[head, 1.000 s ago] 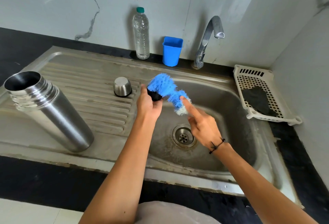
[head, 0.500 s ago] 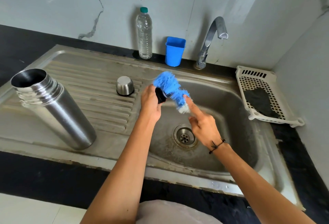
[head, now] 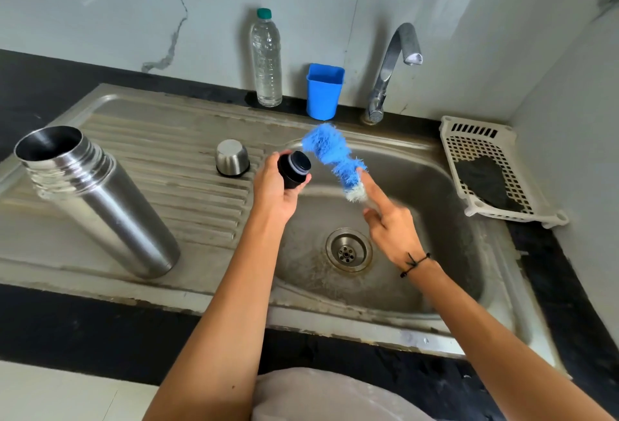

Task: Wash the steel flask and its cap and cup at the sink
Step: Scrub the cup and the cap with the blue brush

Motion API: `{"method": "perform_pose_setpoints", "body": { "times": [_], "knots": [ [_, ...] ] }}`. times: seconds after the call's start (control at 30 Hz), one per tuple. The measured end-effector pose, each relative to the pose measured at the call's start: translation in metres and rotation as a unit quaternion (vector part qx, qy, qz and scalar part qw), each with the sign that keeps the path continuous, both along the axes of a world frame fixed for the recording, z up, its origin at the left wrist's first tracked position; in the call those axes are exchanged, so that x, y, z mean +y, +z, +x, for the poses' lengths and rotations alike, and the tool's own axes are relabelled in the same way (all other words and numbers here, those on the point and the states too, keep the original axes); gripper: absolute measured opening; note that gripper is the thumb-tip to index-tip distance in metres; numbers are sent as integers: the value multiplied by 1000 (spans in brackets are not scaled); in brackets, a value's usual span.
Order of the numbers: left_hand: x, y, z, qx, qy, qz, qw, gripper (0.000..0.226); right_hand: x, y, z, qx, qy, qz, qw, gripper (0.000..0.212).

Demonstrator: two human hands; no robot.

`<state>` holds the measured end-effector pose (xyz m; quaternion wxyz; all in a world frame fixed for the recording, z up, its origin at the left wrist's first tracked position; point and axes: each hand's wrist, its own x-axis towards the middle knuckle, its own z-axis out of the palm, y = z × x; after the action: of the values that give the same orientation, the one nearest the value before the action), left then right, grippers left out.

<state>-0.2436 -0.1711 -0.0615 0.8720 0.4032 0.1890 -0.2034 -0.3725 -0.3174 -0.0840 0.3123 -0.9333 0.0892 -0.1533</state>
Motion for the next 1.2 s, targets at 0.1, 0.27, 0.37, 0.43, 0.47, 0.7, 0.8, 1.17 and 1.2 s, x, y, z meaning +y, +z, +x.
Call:
{"method": "perform_pose_setpoints", "body": {
  "times": [0.1, 0.27, 0.37, 0.43, 0.47, 0.7, 0.8, 1.17, 1.2],
  "knots": [
    [2, 3, 1, 4, -4, -29, 1000, 12, 6, 3, 0, -14, 51, -26, 998, 80],
    [5, 8, -1, -8, -13, -19, 1000, 14, 1, 2, 8, -11, 18, -18, 1000, 81],
    [7, 8, -1, -35, -16, 10, 999, 13, 6, 4, 6, -29, 69, -35, 997, 81],
    [8, 8, -1, -55, -21, 42, 997, 16, 7, 2, 7, -10, 62, -45, 997, 81],
    [9, 9, -1, -61, -21, 64, 996, 16, 4, 3, 8, 1, 48, -39, 998, 81],
    [13, 9, 7, -91, -17, 124, 988, 22, -3, 4, 7, -27, 86, -40, 995, 82],
    [13, 9, 6, -112, -28, 121, 986, 21, -8, 4, 11, -17, 65, -36, 997, 83],
    [15, 5, 7, -101, -19, 110, 989, 23, -7, 4, 15, -3, 70, -35, 997, 81],
    [15, 6, 7, -95, -16, 95, 991, 19, -8, 3, 15, 4, 68, -31, 997, 80]
  ]
}}
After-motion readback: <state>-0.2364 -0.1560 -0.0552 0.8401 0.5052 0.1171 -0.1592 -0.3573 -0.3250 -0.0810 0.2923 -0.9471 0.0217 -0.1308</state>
